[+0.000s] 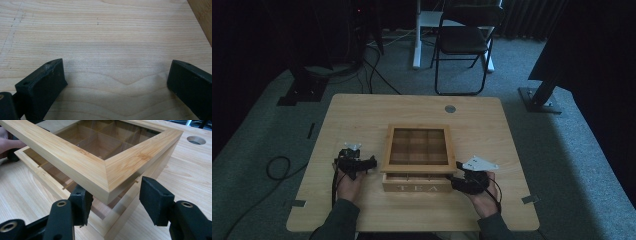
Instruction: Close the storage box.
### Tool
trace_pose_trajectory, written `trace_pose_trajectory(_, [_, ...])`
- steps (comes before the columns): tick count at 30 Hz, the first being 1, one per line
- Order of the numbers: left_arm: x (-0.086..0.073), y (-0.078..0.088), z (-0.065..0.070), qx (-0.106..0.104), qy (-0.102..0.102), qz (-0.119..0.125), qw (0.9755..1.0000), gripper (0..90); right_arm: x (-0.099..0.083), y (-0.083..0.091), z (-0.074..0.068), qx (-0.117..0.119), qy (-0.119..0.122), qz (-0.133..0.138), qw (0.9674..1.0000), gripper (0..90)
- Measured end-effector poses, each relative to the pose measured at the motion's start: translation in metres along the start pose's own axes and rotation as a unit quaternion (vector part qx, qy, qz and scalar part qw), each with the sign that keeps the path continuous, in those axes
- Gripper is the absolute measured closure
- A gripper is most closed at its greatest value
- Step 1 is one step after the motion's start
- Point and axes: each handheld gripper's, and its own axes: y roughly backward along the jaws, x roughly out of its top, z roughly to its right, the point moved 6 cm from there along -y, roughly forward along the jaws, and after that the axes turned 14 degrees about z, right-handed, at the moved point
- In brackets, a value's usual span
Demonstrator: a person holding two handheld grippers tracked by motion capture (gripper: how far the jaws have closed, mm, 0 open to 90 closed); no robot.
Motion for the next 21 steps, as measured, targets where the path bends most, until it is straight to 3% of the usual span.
trace_pose_trajectory(21, [0.000, 0.000, 0.000, 0.000, 0.001, 0.001, 1.0000, 1.7, -0.018, 0.002, -0.006, 0.006, -0.004, -0.016, 0.9999, 44.3])
